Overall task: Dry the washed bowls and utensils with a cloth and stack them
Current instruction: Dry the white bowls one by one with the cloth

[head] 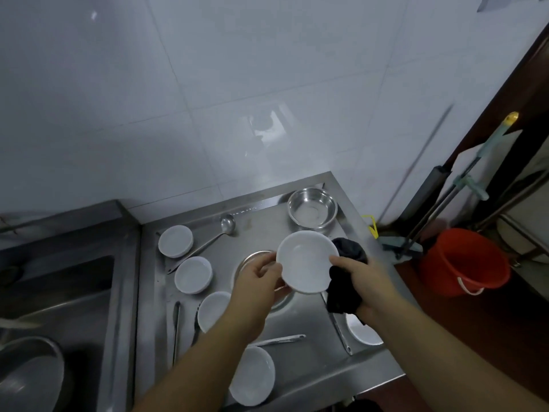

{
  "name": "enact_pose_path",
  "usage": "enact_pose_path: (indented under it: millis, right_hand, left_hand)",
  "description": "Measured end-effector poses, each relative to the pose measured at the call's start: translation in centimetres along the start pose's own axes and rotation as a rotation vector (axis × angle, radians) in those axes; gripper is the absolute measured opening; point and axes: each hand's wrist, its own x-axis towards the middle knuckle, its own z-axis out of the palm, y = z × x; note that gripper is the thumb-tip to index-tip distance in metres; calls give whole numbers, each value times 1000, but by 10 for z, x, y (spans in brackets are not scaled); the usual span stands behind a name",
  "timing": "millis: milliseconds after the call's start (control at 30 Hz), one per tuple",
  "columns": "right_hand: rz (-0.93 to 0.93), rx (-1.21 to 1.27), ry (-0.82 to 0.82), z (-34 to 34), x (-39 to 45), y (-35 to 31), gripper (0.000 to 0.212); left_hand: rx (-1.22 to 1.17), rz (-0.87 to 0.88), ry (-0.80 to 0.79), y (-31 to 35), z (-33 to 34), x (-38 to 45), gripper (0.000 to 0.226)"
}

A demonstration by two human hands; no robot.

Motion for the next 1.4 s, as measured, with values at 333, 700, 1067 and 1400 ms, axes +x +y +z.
enact_pose_path:
  millis: [333,700,1067,1400]
  right_hand:
    - [46,-85,87,-85,97,-25,17]
    - [50,-623,282,-148,194,-16,33]
    - [31,-975,272,-158,240,17,28]
    - [6,-959,244,-150,254,37,32]
  left_hand:
    - [-74,-237,82,-36,94,68,26]
    - [-95,-411,170,-111,153,146,29]
    - [-11,-484,322,-167,167,190,15]
    - [72,-464,369,-183,159,203,24]
